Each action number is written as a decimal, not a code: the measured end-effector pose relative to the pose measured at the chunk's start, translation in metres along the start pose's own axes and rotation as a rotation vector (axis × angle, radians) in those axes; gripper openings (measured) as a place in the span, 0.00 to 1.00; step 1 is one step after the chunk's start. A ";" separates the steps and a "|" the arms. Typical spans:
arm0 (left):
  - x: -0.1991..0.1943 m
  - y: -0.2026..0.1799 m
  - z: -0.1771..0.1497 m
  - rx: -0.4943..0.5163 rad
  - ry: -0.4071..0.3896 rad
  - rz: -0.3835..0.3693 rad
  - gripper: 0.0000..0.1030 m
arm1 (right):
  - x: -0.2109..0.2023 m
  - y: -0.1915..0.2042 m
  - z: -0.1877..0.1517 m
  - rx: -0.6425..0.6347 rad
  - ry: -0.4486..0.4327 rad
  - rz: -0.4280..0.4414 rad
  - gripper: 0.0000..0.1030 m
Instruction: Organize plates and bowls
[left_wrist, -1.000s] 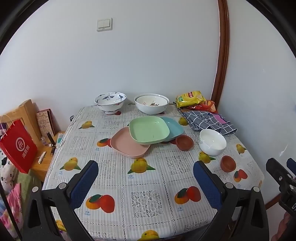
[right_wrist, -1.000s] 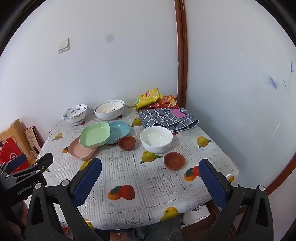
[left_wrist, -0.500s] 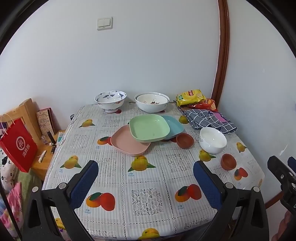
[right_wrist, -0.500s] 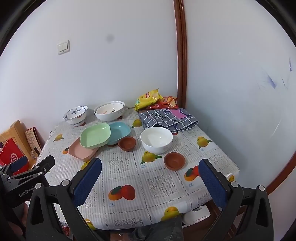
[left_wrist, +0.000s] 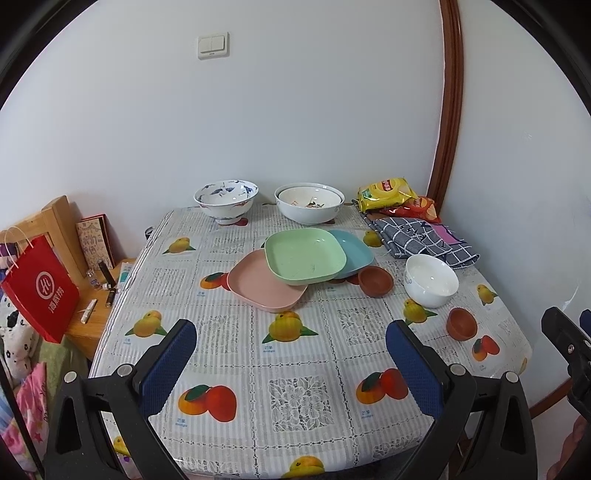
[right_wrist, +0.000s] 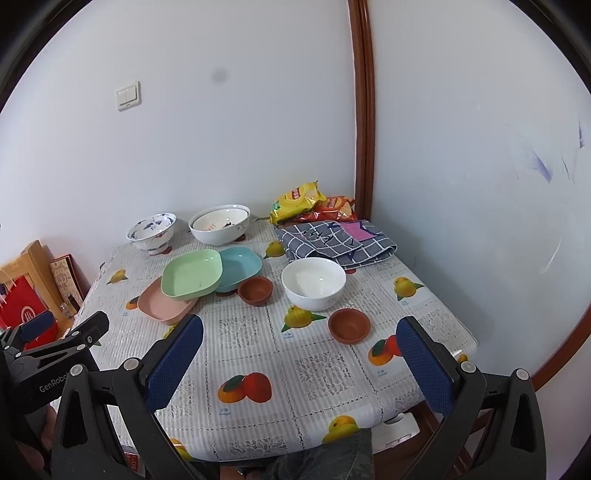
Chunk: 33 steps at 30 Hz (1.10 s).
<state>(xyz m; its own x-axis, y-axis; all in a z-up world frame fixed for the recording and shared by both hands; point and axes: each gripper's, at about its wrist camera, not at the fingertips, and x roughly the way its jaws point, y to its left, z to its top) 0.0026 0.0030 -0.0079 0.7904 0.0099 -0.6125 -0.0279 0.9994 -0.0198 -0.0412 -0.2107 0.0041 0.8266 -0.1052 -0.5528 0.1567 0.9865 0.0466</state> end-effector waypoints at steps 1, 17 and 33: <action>0.001 0.001 0.000 -0.001 0.002 0.003 1.00 | 0.000 0.001 0.000 0.000 0.002 0.002 1.00; 0.013 -0.001 -0.004 -0.003 0.033 0.012 1.00 | 0.014 -0.009 -0.012 0.013 0.028 0.029 1.00; 0.008 -0.004 -0.003 0.011 0.031 0.015 1.00 | 0.014 -0.010 -0.012 0.029 0.019 0.048 1.00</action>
<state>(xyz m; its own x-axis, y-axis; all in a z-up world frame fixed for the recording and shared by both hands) 0.0071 -0.0006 -0.0151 0.7707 0.0237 -0.6367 -0.0324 0.9995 -0.0020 -0.0375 -0.2204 -0.0138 0.8230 -0.0550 -0.5654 0.1328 0.9863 0.0974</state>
